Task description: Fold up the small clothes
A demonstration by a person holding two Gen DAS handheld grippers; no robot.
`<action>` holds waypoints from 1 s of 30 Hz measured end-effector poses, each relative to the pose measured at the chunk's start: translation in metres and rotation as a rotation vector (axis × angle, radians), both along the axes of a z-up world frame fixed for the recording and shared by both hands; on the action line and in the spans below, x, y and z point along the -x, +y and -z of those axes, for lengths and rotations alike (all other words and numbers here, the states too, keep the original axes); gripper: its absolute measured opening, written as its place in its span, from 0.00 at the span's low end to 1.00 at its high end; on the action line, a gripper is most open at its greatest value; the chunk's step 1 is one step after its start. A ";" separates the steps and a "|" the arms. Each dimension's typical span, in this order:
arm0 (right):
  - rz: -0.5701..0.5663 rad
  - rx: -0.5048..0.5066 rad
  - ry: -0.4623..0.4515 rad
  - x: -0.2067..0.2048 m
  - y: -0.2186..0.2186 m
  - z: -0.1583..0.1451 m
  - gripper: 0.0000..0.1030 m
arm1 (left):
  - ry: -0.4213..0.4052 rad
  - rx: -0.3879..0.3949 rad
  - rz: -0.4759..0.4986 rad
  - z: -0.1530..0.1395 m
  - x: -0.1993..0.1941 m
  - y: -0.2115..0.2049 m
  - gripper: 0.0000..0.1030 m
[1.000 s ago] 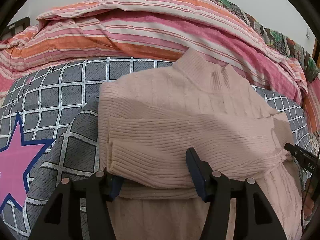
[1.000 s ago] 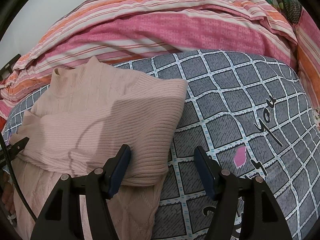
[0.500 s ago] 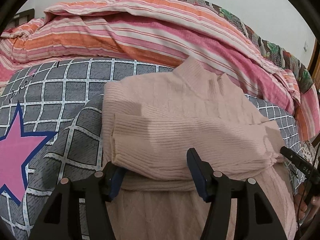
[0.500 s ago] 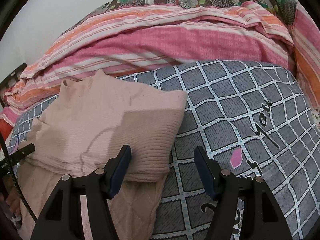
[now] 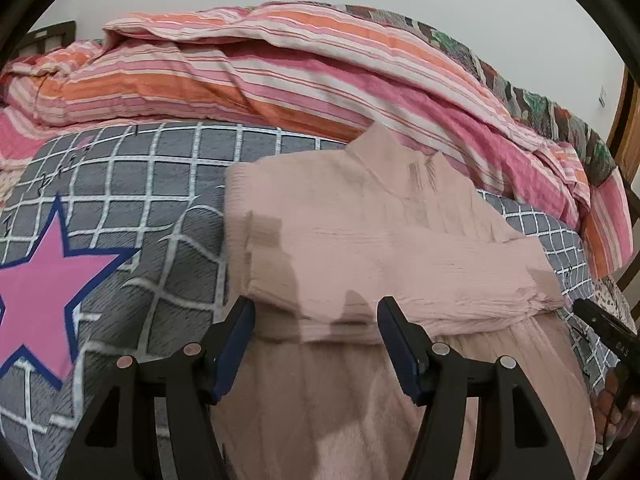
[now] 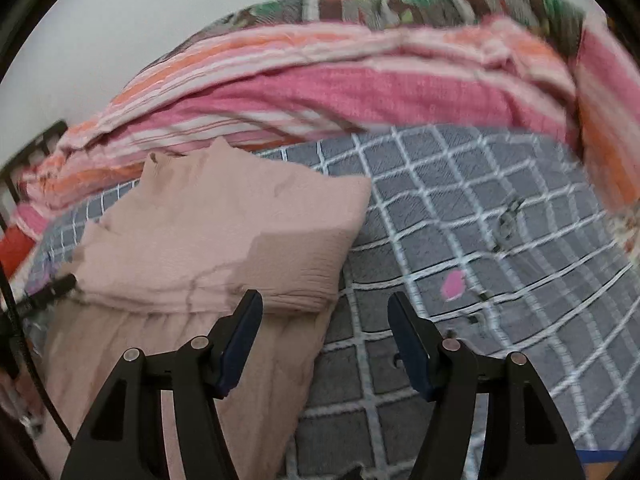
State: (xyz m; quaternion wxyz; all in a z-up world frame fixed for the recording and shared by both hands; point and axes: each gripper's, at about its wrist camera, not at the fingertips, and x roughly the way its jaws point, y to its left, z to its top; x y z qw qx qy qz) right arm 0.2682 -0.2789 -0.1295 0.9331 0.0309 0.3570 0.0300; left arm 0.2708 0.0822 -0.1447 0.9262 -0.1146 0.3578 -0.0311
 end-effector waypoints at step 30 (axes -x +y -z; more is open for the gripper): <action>-0.137 -0.156 0.020 0.241 0.013 0.017 0.47 | 0.150 0.140 0.088 0.044 0.242 -0.013 0.58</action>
